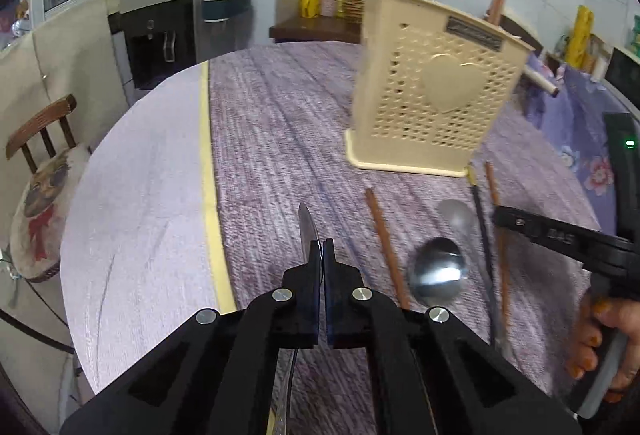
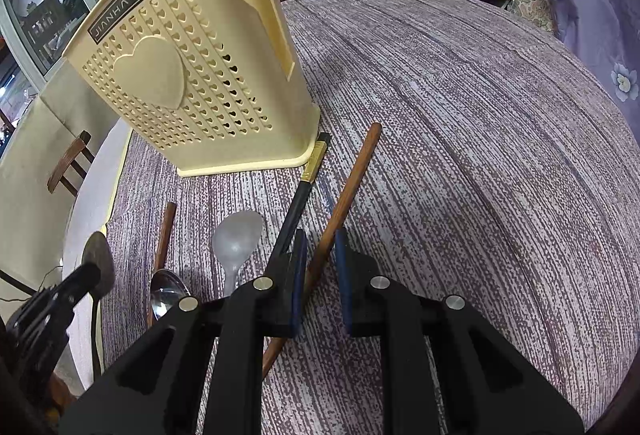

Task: Organize utensils
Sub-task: 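Close the right tool on the brown chopstick while the left tool holds the spoon, then lift the spoon and chopstick and carry both over the cream holder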

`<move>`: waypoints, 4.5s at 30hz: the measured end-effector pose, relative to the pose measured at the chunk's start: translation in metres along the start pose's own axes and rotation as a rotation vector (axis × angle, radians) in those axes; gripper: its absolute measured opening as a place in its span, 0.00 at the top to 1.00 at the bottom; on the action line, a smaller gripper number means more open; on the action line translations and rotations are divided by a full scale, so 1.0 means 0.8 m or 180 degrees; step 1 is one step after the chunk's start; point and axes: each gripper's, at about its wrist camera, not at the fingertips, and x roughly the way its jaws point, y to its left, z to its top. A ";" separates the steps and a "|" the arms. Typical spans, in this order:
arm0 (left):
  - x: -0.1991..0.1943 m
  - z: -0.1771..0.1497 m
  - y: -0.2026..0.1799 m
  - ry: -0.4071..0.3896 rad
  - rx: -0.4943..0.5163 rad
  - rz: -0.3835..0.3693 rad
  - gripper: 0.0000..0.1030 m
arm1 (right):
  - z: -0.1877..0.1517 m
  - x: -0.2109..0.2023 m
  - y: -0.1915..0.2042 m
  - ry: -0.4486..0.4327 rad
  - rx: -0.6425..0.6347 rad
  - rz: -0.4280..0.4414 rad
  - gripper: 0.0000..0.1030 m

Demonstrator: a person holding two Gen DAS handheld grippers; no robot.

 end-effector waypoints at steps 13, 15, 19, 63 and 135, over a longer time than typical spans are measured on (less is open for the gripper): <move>0.000 -0.002 0.006 0.0024 -0.0045 0.0027 0.63 | 0.008 0.006 0.009 0.0027 -0.0032 -0.0161 0.86; 0.005 0.000 0.003 0.0054 -0.0011 0.0060 0.58 | 0.009 0.007 0.010 0.0021 -0.0035 -0.0184 0.86; 0.009 -0.003 -0.010 0.0117 0.0140 0.0028 0.52 | 0.011 0.009 0.012 0.0013 -0.0034 -0.0184 0.86; 0.040 0.008 -0.031 0.0316 0.0411 0.0144 0.65 | 0.023 0.015 0.011 -0.0026 -0.0006 -0.0354 0.90; -0.077 0.076 -0.008 -0.0713 -0.0268 -0.0676 0.65 | 0.014 -0.182 -0.005 -0.1207 -0.0311 0.0616 0.93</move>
